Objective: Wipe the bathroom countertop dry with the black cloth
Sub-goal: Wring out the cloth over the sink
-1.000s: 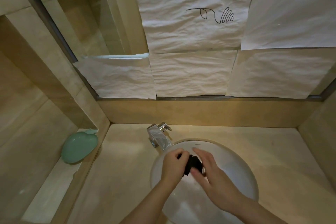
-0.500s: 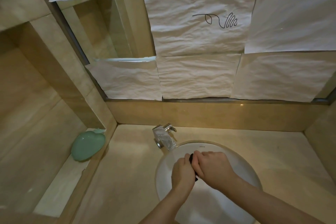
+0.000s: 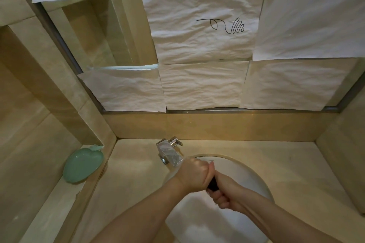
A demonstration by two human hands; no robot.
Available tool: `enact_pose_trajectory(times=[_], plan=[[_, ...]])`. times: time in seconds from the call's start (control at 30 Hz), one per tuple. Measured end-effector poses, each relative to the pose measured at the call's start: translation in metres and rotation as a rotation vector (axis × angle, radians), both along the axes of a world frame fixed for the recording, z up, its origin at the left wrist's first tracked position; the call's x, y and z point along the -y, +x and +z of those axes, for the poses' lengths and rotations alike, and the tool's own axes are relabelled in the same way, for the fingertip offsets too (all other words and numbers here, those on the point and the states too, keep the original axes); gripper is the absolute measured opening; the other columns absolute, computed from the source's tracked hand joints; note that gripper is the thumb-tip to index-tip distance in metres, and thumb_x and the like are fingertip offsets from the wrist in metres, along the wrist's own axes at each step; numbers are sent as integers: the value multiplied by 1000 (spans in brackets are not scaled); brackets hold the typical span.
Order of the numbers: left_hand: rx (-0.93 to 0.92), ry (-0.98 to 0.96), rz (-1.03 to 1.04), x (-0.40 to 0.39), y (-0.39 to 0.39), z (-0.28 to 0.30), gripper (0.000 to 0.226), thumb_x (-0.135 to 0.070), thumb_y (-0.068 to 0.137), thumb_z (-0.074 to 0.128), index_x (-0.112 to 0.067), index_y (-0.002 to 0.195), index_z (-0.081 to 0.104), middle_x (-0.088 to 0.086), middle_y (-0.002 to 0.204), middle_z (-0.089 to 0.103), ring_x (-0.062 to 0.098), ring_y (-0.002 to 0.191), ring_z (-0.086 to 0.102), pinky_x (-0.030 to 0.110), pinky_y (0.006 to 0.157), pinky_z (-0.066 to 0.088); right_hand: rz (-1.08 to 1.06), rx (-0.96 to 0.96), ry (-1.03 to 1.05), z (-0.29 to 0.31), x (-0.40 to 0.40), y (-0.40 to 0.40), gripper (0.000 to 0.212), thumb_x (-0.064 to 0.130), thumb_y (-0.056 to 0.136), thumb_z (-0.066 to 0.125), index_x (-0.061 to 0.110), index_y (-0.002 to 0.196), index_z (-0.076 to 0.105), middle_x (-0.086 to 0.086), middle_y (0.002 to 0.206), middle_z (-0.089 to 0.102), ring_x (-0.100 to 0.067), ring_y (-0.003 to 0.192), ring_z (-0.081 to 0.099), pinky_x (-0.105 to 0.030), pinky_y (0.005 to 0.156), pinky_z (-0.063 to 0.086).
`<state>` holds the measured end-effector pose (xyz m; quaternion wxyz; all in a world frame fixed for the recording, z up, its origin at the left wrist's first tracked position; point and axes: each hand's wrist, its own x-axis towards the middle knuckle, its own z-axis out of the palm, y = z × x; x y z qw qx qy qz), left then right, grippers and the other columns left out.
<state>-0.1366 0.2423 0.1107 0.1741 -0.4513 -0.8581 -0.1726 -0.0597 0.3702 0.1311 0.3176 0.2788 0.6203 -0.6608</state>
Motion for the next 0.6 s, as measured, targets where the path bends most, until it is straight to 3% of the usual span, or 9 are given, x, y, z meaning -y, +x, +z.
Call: enact_pose_trajectory(times=[0.13, 0.27, 0.33, 0.4, 0.43, 0.47, 0.53, 0.6], plan=[[-144, 33, -120, -4, -11, 4, 45, -16, 91, 45, -16, 46, 42, -2, 43, 43, 20, 36, 37, 25, 39, 26, 33, 103, -204, 1, -8, -6, 55, 45, 99, 32, 16, 55, 46, 3, 51, 22, -10, 43, 11, -20, 38, 9], [-181, 51, -6, -2, -8, 10, 44, -21, 93, 49, -16, 49, 53, -2, 50, 53, 20, 44, 48, 27, 42, 35, 5, -8, -168, 1, -6, -12, 57, 53, 102, 30, 14, 64, 50, -1, 54, 33, -11, 42, 20, -21, 39, 16], [44, 64, 125, 4, -2, 6, 42, -30, 98, 47, -15, 64, 67, -3, 72, 64, 16, 72, 58, 30, 67, 48, 13, -184, 14, 1, -4, -11, 55, 51, 103, 28, 13, 71, 52, -4, 56, 45, -14, 45, 30, -24, 46, 26], [444, 84, 262, 15, 13, 1, 52, -50, 100, 39, -17, 81, 74, -7, 116, 60, 10, 116, 46, 29, 103, 33, 74, -345, 190, 0, -1, -7, 58, 50, 104, 28, 9, 76, 58, -6, 59, 54, -15, 49, 41, -24, 49, 35], [649, 123, 309, 23, 22, -2, 56, -59, 98, 37, -19, 83, 73, -10, 127, 53, 7, 124, 39, 30, 108, 29, 109, -415, 253, -2, 1, -4, 57, 50, 104, 30, 9, 81, 62, -6, 61, 58, -15, 51, 46, -24, 50, 39], [835, 188, 330, 30, 31, -4, 54, -63, 96, 40, -20, 83, 70, -11, 127, 52, 4, 122, 42, 31, 106, 33, 130, -470, 301, -6, 3, -1, 52, 49, 103, 33, 10, 86, 62, -4, 63, 61, -14, 53, 51, -27, 53, 43], [1139, 370, 313, 47, 53, -5, 38, -62, 92, 53, -26, 89, 64, -5, 108, 64, 8, 92, 59, 35, 85, 50, 166, -553, 373, -13, 11, 6, 40, 46, 102, 41, 13, 87, 59, -1, 64, 65, -12, 56, 57, -38, 63, 49], [1264, 488, 325, 66, 73, -6, 19, -52, 92, 59, -35, 100, 64, 7, 92, 70, 16, 73, 62, 33, 66, 52, 236, -629, 430, -18, 22, 11, 29, 42, 101, 47, 19, 86, 58, 4, 71, 69, -9, 65, 63, -40, 72, 50]])
